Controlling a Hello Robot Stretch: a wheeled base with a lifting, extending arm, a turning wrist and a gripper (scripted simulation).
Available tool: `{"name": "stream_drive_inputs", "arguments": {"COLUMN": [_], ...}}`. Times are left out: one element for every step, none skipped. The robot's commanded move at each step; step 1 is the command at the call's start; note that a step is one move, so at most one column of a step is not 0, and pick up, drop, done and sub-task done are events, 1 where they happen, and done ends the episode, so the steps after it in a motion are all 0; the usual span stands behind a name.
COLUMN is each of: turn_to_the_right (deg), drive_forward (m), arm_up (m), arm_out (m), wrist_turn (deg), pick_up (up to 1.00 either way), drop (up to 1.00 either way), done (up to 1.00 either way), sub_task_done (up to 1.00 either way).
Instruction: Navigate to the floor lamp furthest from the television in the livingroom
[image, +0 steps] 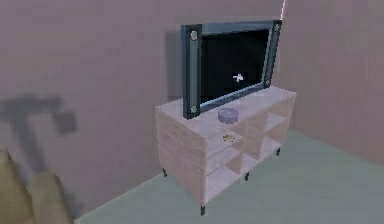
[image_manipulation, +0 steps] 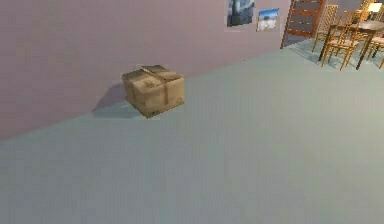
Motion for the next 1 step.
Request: {"name": "stream_drive_inputs", "arguments": {"turn_to_the_right": [9.0], "drive_forward": [0.00], "arm_up": [0.00], "arm_out": [0.00], "wrist_turn": [0.0], "pick_up": [0.00], "drop": [0.00], "done": [0.00], "sub_task_done": [0.00]}}
